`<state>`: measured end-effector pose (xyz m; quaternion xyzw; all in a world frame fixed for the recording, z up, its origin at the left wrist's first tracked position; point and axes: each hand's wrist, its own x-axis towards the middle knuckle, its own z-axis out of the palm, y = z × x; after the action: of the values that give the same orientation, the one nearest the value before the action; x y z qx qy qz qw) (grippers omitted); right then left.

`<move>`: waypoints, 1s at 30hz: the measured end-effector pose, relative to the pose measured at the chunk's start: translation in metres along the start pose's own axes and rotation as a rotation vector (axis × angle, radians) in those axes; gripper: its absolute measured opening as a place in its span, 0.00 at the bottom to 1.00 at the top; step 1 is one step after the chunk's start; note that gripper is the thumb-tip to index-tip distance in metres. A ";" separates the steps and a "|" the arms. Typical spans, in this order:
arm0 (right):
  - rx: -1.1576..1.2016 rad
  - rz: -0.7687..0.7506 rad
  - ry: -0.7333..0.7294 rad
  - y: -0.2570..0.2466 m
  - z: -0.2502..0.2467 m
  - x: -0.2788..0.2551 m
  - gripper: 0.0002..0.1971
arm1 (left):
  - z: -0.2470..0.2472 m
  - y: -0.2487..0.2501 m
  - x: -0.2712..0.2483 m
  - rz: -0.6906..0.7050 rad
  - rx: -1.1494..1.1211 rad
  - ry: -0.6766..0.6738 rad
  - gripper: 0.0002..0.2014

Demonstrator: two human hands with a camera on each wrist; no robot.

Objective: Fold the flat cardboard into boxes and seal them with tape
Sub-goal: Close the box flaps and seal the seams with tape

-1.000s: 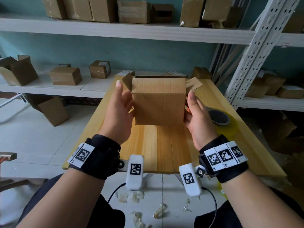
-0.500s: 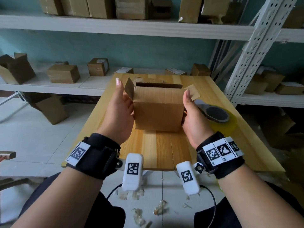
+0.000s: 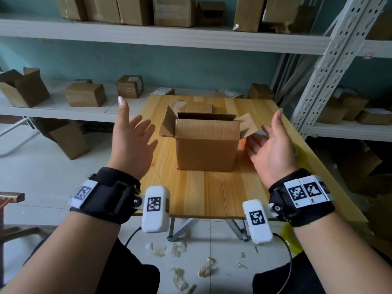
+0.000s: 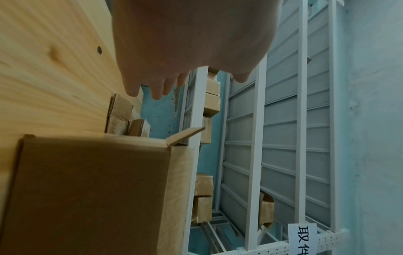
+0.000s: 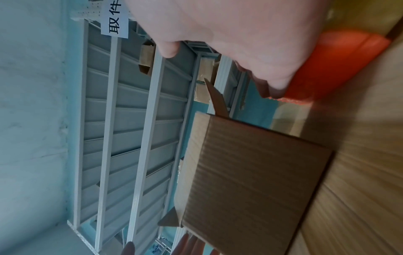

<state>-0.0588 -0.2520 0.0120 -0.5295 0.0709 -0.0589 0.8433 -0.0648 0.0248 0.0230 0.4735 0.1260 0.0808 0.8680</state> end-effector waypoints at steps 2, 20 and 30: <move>0.005 -0.004 -0.005 -0.002 -0.004 -0.001 0.50 | -0.004 0.003 0.000 0.004 -0.011 0.004 0.48; -0.017 0.005 0.025 -0.003 0.000 -0.003 0.52 | -0.010 0.006 0.000 -0.006 -0.033 -0.012 0.46; -0.051 0.031 0.071 -0.001 0.006 -0.004 0.45 | -0.004 -0.003 0.003 -0.045 0.010 0.022 0.37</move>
<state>-0.0613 -0.2462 0.0161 -0.5472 0.1104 -0.0626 0.8274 -0.0628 0.0279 0.0181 0.4739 0.1465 0.0658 0.8658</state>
